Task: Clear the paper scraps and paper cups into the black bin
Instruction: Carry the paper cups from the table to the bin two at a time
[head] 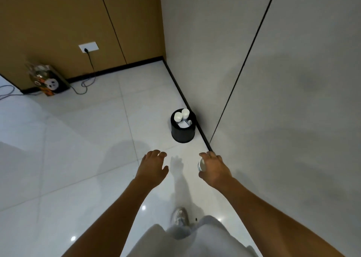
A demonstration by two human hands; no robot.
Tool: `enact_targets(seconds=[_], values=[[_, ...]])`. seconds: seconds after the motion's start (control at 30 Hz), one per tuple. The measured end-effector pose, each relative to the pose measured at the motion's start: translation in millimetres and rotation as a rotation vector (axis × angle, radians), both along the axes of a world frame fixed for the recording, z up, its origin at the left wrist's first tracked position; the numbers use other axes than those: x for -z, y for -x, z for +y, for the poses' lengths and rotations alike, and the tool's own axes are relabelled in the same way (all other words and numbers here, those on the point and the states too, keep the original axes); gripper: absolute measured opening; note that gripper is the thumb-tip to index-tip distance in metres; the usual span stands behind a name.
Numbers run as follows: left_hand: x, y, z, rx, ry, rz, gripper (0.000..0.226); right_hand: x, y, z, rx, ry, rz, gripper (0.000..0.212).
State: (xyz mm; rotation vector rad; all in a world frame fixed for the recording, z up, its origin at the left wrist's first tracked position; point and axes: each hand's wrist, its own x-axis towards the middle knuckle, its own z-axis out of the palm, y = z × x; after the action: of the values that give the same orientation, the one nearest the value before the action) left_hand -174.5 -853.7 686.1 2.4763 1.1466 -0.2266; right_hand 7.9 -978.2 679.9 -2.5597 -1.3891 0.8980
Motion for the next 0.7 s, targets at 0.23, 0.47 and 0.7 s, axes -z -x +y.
enact_targets(seconds=[0.23, 0.47, 0.7], values=[[0.4, -64.1, 110.6, -0.019, 0.042, -0.016, 0.048, 0.3, -65.8, 111.1, -0.023, 0.045, 0.012, 0.064], [11.9, -132.4, 213.0, -0.102, 0.102, -0.023, 0.048, 10.2, -140.7, 220.2, -0.074, 0.089, -0.006, 0.064], [23.6, -177.5, 303.7, -0.224, 0.133, -0.049, 0.048, 26.0, -195.1, 330.8, -0.142, 0.088, -0.009, 0.067]])
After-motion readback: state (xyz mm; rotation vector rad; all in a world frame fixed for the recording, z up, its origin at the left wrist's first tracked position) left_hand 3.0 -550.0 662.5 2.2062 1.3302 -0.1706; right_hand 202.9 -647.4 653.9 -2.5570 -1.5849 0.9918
